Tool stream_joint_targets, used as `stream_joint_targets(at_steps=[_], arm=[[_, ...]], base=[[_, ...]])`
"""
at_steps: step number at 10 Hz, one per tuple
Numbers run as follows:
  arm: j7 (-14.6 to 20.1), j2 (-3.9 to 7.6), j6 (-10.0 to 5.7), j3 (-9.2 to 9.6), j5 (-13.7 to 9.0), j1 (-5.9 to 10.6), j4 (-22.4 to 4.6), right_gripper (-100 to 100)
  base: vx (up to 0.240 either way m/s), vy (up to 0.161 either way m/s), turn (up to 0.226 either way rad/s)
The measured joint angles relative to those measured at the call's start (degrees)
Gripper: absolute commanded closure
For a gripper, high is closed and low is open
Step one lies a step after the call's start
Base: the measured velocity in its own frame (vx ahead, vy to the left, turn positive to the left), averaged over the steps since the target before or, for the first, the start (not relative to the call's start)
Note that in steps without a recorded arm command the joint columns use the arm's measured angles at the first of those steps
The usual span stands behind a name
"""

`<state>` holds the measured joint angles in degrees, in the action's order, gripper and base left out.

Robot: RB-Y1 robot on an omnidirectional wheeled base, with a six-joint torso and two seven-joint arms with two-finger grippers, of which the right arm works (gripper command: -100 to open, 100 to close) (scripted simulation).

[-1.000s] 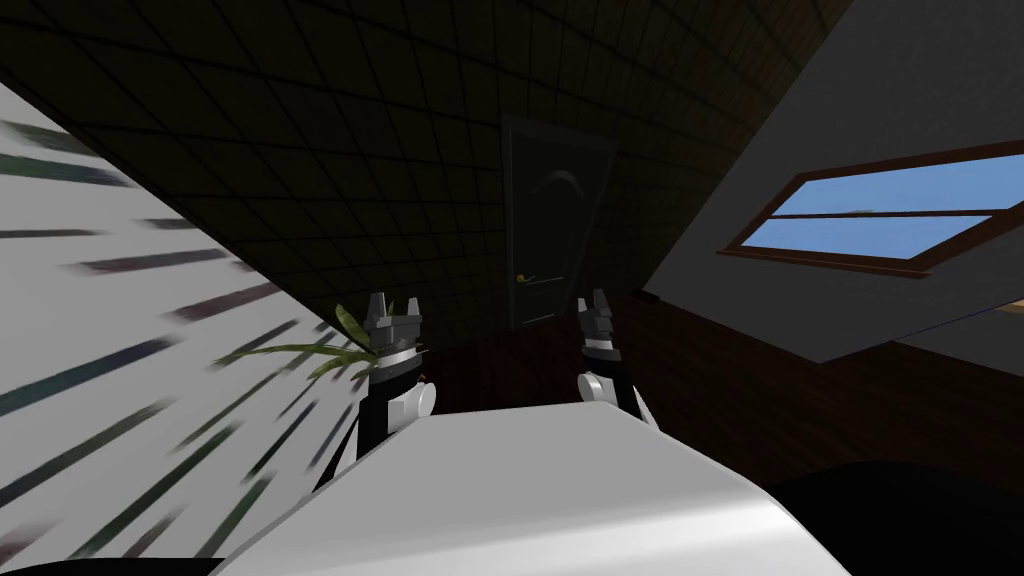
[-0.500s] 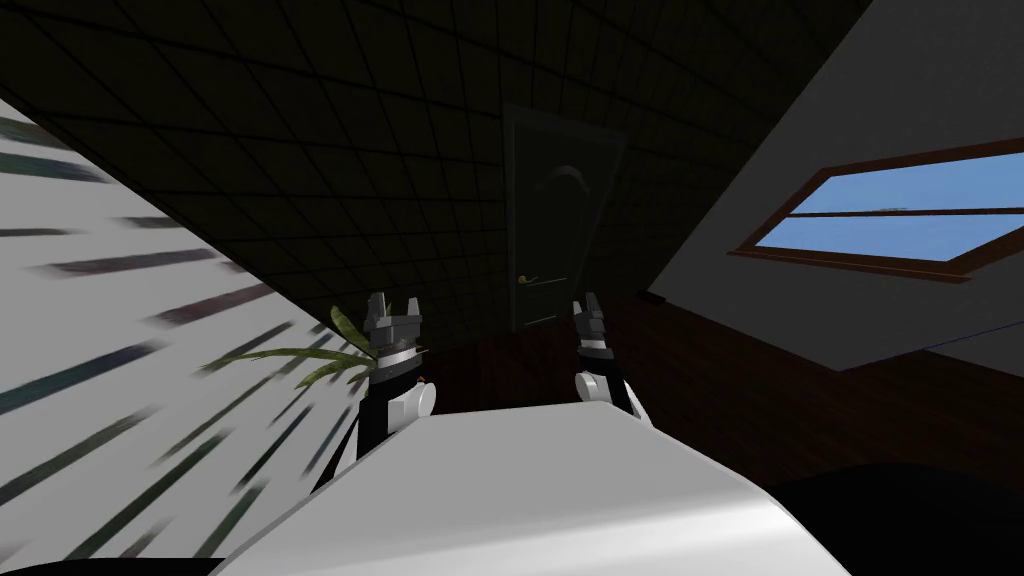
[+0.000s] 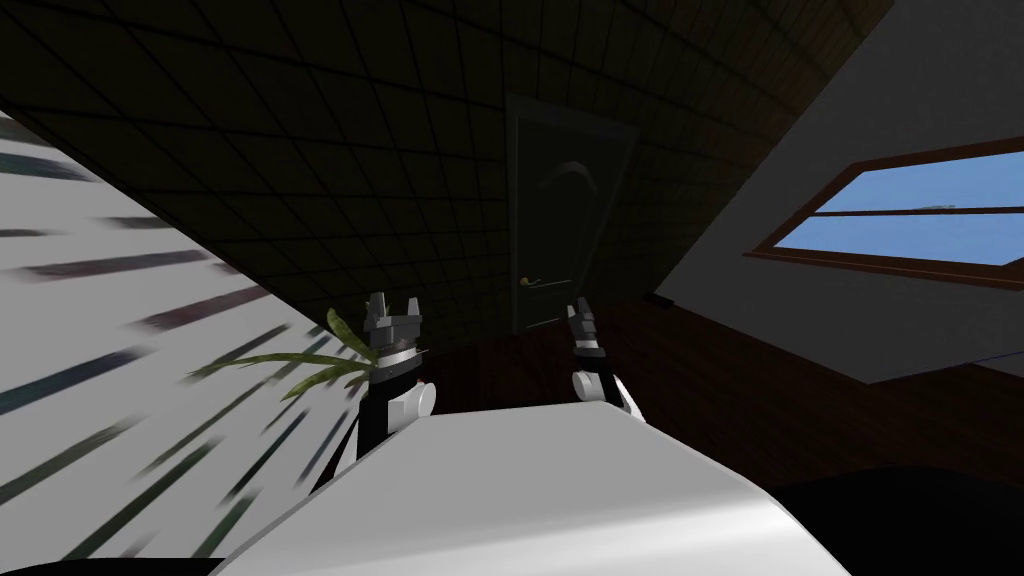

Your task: Pull the door open

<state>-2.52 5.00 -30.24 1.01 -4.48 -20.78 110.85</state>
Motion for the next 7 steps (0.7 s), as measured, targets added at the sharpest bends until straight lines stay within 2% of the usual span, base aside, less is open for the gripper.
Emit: stream_joint_targets(at_steps=[2, 5, 7], arm=[[0.93, 0.74, -0.19, -0.01, 0.52, 1.24, -2.84, -100], [2.45, 1.75, -1.33, 0.00, 1.44, 3.73, -8.34, -100], [3.07, 2.11, -1.75, -0.01, 1.81, 4.75, -11.16, -100]], base=[[0.103, -0.003, 0.043], [0.084, -0.006, 0.031], [0.063, -0.007, 0.041]])
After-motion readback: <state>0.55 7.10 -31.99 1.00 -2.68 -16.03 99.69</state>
